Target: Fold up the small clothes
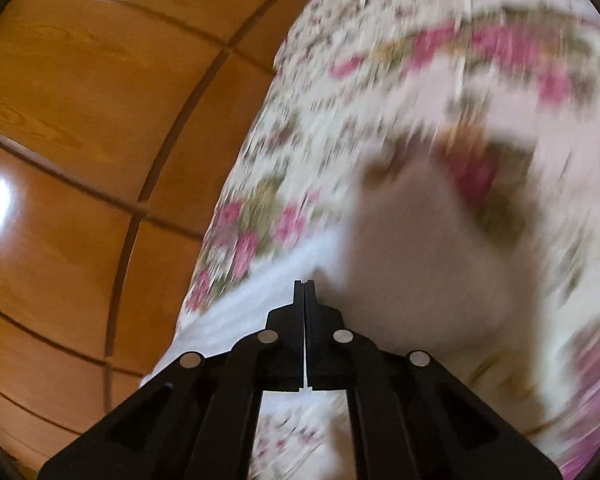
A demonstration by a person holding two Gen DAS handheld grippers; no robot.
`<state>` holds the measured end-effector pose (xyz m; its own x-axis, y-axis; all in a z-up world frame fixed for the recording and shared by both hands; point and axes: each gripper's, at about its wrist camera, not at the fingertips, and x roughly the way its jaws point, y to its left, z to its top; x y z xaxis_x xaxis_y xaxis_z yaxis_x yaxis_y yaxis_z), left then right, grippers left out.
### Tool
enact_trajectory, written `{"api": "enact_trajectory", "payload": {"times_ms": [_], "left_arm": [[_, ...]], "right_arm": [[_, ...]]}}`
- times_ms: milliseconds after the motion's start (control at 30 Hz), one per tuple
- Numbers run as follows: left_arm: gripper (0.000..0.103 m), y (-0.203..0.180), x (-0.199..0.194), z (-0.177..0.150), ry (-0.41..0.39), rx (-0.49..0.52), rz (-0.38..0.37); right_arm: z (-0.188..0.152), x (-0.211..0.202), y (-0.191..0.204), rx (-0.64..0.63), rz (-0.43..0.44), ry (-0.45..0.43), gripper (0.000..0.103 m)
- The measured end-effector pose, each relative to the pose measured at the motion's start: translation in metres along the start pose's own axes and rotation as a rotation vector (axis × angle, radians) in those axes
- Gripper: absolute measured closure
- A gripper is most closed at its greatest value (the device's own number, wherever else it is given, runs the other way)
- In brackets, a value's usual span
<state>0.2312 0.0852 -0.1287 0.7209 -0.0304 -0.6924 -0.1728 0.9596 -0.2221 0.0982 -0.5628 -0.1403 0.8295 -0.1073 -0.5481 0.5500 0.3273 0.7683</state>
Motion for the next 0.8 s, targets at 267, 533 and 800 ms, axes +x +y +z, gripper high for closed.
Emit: {"api": "enact_trajectory", "payload": {"times_ms": [267, 533, 800], "left_arm": [[0.004, -0.002, 0.002, 0.000, -0.001, 0.007, 0.007], [0.004, -0.002, 0.001, 0.000, -0.001, 0.008, 0.009], [0.004, -0.001, 0.002, 0.000, -0.001, 0.008, 0.007]], "right_arm": [[-0.016, -0.021, -0.012, 0.058, 0.127, 0.143, 0.056], [-0.047, -0.014, -0.004, 0.165, 0.160, 0.200, 0.059], [-0.021, 0.008, -0.006, 0.125, 0.030, 0.093, 0.093]]}}
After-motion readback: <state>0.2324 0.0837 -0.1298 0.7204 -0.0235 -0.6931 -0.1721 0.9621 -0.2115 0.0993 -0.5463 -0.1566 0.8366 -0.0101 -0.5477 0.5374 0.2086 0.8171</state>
